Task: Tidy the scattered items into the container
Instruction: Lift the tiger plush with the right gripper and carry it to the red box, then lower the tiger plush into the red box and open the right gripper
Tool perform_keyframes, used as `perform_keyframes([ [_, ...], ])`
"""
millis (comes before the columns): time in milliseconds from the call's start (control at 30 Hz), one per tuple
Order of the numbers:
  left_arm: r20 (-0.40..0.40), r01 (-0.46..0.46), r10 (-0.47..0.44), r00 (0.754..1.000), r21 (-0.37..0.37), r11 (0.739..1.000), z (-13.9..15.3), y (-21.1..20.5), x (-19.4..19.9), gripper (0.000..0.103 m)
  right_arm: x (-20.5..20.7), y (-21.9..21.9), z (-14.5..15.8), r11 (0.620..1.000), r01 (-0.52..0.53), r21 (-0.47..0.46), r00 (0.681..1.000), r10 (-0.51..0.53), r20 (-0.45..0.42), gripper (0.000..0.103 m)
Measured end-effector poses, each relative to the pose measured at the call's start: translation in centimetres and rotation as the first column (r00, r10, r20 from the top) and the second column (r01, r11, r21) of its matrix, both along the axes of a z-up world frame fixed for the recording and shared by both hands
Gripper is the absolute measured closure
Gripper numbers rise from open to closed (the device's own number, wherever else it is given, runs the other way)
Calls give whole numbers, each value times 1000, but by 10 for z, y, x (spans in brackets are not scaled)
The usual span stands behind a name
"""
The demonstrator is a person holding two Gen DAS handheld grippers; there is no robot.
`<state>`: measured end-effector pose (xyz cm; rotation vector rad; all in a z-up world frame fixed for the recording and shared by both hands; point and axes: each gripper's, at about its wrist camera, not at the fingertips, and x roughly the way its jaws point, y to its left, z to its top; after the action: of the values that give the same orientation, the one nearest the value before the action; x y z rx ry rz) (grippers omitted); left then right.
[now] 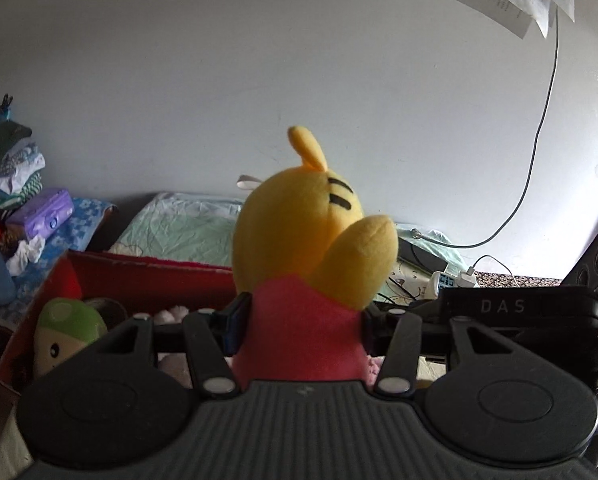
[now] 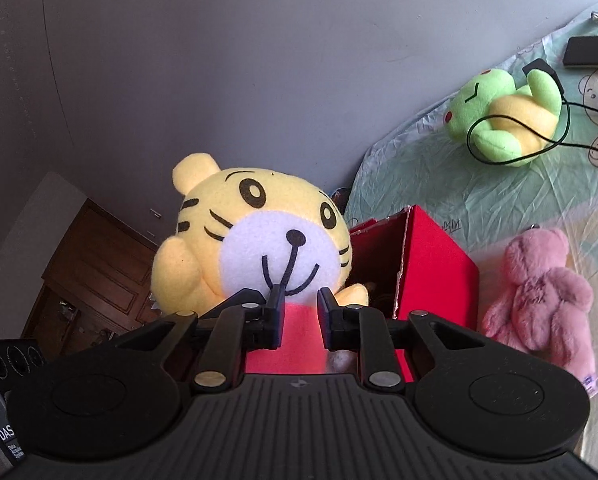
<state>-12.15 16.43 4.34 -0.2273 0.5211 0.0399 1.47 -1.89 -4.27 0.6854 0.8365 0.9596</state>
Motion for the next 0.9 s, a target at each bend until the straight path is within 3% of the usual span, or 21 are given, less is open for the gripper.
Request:
perform_keyframes([
  [133,-32,24,-30,999,-162,987,-14,36,7,51,1,6,-12,998,46,53,994,-41,-100,76],
  [200,-34,41,-49,998,-202,979,-18,46,9,51,0,9,-16,995,64,79,988,-52,-144,75],
  [500,-64,97,-112,992,-196,976,-23,62,28,51,-3,26,-17,991,120,54,984,-111,-140,79],
  [700,-63,138,-145,987,-95,986,-21,64,44,51,1,33,-26,984,170,45,976,-162,-147,79],
  [833,-134,160,-191,972,-214,964,-41,75,64,51,4,34,-27,974,224,-30,965,-226,-135,80],
  [900,-148,167,-198,969,-204,965,-46,72,68,51,5,35,-25,970,235,-65,963,-242,-116,80],
])
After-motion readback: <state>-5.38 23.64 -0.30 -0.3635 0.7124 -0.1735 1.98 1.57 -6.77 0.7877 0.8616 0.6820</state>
